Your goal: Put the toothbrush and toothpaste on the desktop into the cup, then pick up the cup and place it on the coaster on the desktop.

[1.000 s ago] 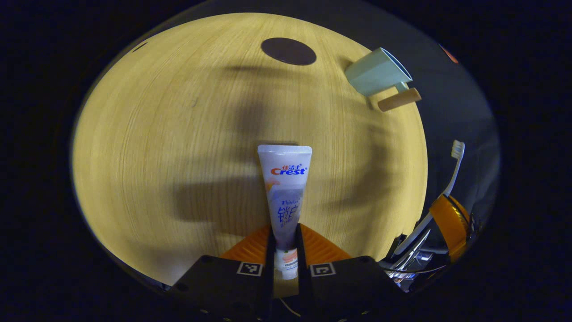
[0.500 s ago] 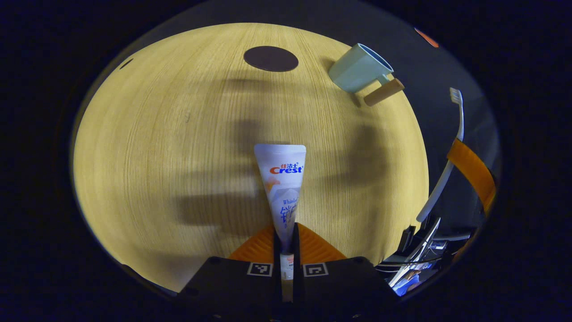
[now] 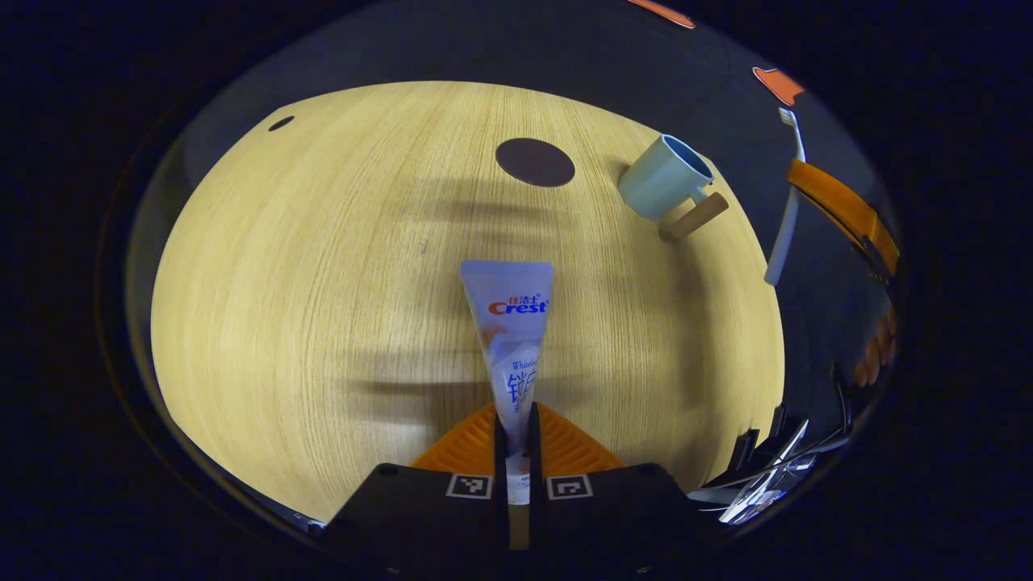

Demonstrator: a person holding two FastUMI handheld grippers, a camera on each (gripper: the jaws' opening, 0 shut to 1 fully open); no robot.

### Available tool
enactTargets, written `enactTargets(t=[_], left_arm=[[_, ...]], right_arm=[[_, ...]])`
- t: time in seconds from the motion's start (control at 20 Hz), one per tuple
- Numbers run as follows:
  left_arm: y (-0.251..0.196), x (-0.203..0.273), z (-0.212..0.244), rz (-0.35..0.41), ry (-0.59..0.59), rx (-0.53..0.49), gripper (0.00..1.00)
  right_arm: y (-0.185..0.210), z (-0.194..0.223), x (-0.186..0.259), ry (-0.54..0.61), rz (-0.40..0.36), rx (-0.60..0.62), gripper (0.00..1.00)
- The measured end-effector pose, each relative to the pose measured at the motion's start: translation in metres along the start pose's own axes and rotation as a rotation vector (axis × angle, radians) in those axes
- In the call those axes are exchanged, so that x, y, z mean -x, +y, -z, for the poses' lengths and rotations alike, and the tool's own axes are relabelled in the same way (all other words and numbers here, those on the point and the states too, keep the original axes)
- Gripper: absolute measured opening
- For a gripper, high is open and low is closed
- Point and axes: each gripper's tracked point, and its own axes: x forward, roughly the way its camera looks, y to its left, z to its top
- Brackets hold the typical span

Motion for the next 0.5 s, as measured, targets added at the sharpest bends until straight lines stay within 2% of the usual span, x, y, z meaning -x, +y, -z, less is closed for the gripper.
enactTargets(t=[0.25, 0.5], left_arm=[[0.000, 0.009, -0.029, -0.030, -0.057, 0.009, 0.10], [-0.004, 0.013, -0.080, -0.052, -0.104, 0.001, 0.10]], right_arm=[[-0.008, -0.026, -0.028, -0.108, -0.030, 0.013, 0.06], [-0.023, -0.042, -0.057, -0.189, -0.038, -0.019, 0.06]])
